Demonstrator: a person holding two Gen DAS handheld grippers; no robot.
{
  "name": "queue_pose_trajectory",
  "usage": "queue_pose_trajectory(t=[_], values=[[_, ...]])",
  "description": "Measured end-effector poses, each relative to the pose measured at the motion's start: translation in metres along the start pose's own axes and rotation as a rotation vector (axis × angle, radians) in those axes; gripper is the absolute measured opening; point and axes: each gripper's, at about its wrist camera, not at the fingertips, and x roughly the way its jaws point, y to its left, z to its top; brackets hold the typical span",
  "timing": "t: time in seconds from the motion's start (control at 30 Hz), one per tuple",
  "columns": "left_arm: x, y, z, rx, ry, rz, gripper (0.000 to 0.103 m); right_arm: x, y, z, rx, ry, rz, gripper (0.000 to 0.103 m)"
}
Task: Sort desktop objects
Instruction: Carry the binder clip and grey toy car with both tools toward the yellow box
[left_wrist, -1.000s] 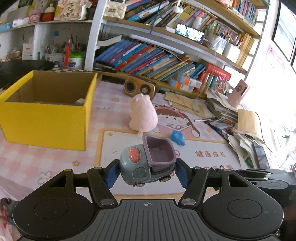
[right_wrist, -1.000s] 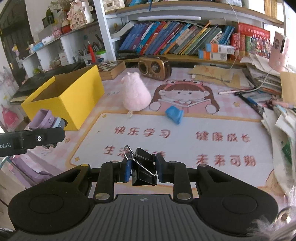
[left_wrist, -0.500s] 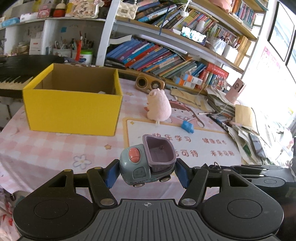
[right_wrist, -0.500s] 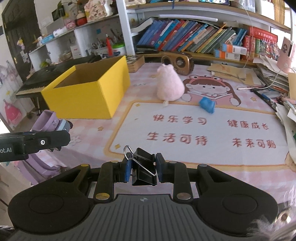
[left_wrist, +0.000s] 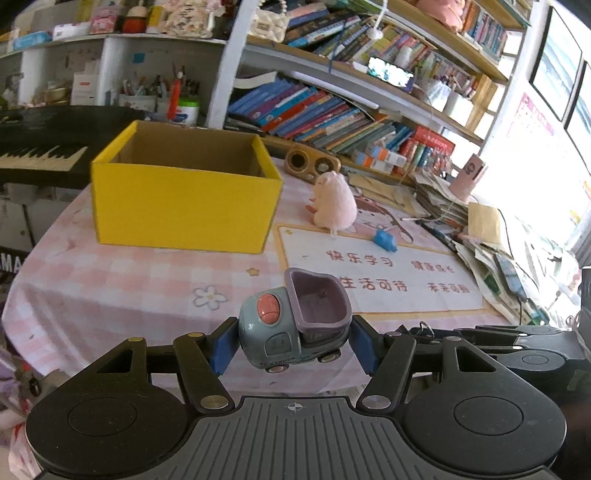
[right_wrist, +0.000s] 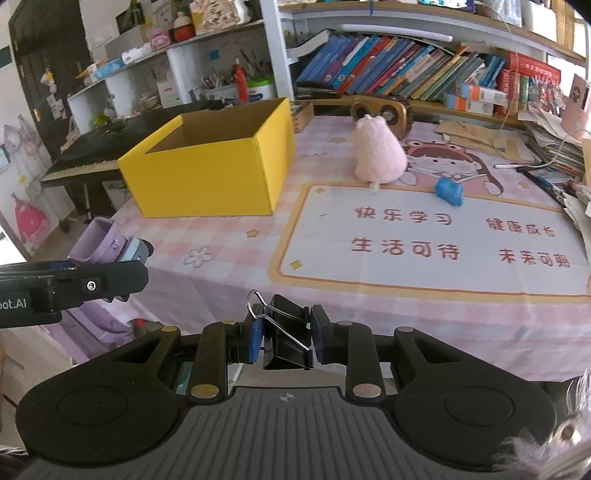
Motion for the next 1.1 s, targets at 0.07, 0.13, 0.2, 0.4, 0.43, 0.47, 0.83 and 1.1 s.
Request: queue_pose_trajectory(t=[0.07, 0.13, 0.2, 0.4, 0.43, 0.47, 0.83, 1.1], values=[[-0.006, 0.006, -0.002, -0.011, -0.007, 0.008, 0.063, 0.001, 0.008, 0.0, -0.011, 0.001, 0.008, 0.025], [-0.011, 0.013, -0.004, -0.021, -0.017, 0.019, 0.063, 0.002, 0.016, 0.0, -0.025, 0.0, 0.017, 0.025], [-0.017, 0.019, -0.005, -0.031, -0.026, 0.028, 0.063, 0.003, 0.024, 0.001, -0.041, 0.0, 0.028, 0.025], [-0.031, 0.036, -0.007, -0.064, -0.049, 0.062, 0.063, 0.008, 0.047, 0.004, -0.085, 0.001, 0.062, 0.025], [-0.033, 0.038, -0.008, -0.066, -0.05, 0.064, 0.063, 0.008, 0.05, 0.005, -0.089, 0.0, 0.067, 0.025], [-0.033, 0.04, -0.008, -0.069, -0.05, 0.065, 0.063, 0.009, 0.053, 0.005, -0.092, -0.001, 0.07, 0.025], [-0.037, 0.049, -0.009, -0.08, -0.054, 0.07, 0.063, 0.014, 0.065, 0.009, -0.105, 0.006, 0.084, 0.025], [-0.036, 0.061, -0.004, -0.102, -0.066, 0.108, 0.063, 0.032, 0.077, 0.02, -0.143, 0.014, 0.123, 0.025]])
